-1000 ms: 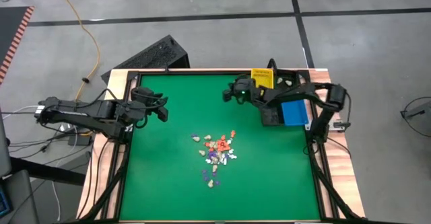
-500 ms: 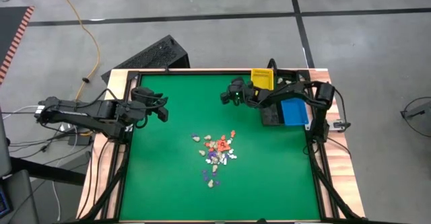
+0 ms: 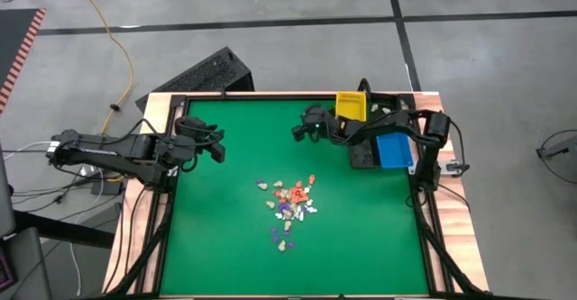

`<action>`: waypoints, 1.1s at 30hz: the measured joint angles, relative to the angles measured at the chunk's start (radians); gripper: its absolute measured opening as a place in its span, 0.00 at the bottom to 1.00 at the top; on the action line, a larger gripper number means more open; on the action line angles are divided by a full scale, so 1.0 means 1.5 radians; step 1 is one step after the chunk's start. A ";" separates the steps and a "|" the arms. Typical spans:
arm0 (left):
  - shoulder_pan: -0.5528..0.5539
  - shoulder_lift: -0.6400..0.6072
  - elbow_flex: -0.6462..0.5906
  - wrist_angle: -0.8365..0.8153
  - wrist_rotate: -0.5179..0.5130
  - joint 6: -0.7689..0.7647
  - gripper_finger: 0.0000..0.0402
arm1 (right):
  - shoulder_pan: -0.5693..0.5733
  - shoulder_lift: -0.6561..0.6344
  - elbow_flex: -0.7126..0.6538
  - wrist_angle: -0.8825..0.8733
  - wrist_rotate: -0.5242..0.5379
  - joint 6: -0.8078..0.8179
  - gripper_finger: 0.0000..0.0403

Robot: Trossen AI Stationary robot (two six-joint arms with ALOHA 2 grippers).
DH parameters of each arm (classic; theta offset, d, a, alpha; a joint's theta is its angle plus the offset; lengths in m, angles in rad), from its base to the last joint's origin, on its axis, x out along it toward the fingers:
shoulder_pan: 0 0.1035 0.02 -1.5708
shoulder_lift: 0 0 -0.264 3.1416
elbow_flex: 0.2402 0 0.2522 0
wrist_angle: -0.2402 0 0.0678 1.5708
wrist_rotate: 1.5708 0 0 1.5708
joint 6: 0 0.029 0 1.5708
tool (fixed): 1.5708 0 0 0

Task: Sort Halloween decoration
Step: Adjust the yellow basket on the table

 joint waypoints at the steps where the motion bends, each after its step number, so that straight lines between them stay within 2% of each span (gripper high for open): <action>1: 0.000 0.000 0.000 0.000 -0.002 0.000 0.30 | 0.004 0.000 0.004 0.003 -0.020 -0.008 0.03; 5: 0.000 0.000 0.000 0.000 -0.006 -0.003 0.30 | -0.009 0.019 0.008 0.034 -0.140 -0.003 0.03; 12: 0.000 0.000 0.000 0.000 -0.006 -0.003 0.30 | -0.040 0.057 0.007 0.037 -0.180 0.047 0.03; 33: 0.000 0.000 0.000 0.000 0.006 -0.007 0.30 | -0.058 0.057 0.006 -0.106 -0.107 0.085 0.03</action>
